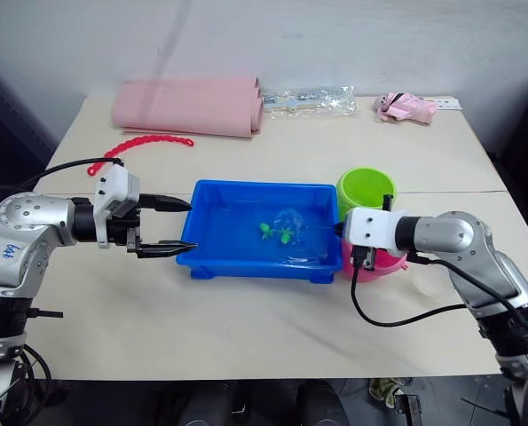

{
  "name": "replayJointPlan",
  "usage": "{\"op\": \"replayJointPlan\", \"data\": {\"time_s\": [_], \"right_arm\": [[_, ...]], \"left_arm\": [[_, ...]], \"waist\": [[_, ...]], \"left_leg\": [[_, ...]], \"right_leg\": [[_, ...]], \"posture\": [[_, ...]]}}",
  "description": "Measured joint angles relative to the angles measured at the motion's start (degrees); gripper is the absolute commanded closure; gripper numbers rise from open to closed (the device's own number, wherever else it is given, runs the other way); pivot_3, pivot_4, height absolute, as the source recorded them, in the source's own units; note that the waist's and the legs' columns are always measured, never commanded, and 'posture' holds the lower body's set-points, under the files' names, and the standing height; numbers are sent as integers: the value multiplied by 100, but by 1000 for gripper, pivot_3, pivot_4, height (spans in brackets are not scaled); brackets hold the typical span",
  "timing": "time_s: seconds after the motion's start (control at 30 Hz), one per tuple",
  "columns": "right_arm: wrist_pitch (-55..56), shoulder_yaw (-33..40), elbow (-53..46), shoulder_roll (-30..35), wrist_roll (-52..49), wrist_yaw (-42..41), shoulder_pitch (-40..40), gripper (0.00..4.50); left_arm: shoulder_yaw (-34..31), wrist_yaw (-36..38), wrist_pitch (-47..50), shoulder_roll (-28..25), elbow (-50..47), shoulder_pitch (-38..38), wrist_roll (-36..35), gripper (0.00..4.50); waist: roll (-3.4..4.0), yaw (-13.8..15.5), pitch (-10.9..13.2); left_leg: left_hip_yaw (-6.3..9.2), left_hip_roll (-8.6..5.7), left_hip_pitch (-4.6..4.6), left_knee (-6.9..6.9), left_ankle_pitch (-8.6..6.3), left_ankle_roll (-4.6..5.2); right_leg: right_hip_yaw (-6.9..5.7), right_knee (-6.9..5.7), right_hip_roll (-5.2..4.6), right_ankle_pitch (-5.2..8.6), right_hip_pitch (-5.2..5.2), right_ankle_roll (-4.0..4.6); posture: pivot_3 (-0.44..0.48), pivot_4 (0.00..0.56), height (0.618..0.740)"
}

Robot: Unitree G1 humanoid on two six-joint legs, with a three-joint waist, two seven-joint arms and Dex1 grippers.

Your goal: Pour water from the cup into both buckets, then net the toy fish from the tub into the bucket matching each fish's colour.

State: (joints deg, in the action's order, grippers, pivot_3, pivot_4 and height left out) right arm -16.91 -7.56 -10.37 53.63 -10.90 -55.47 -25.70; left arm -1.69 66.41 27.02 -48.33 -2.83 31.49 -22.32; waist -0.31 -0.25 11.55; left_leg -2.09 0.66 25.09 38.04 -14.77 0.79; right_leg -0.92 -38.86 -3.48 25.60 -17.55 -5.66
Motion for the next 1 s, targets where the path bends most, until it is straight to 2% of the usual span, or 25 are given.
{"op": "replayJointPlan", "data": {"time_s": [0.27,0.43,0.57,0.7,0.87,0.93,1.0], "right_arm": [[-2374,1145,-852,121,-1351,37,329,4500],[-3149,1879,-1185,264,-1946,165,281,4500],[-3143,2310,-1233,664,-1980,183,240,4500],[-2516,2692,-957,1295,-1481,172,320,4500],[-1068,2743,-441,1584,-459,282,618,4500],[147,2443,-241,1783,322,419,831,4500],[1960,1888,77,2397,1628,859,1029,4500]], "left_arm": [[110,71,-94,249,242,329,2,100],[256,113,-183,592,534,662,2,100],[286,87,-158,1024,725,964,-75,100],[313,120,-107,1288,828,1214,-161,100],[473,226,-283,1429,1110,1305,-97,100],[513,263,-360,1482,1254,1328,-69,100],[515,292,-408,1488,1308,1350,-47,100]], "waist": [[0,25,0],[0,17,0],[-2,29,-1],[-2,19,-1],[-2,6,-1],[-2,-3,-1],[3,-12,0]], "left_leg": [[0,-2,2,0,0,0],[-2,-2,2,0,0,0],[-2,-8,6,1,-2,3],[-4,-7,5,0,-2,3],[-8,-5,4,-1,-2,3],[-10,-5,4,-1,-2,3],[-15,-5,3,-3,-2,3]], "right_leg": [[1,8,0,0,5,0],[2,9,2,0,5,0],[3,11,1,0,4,0],[4,14,2,0,5,0],[6,12,4,0,3,0],[8,12,4,0,0,0],[15,8,4,0,-8,-1]], "posture": [[0,150,740],[0,150,740],[0,150,740],[0,150,740],[0,150,740],[0,150,740],[0,150,740]]}}
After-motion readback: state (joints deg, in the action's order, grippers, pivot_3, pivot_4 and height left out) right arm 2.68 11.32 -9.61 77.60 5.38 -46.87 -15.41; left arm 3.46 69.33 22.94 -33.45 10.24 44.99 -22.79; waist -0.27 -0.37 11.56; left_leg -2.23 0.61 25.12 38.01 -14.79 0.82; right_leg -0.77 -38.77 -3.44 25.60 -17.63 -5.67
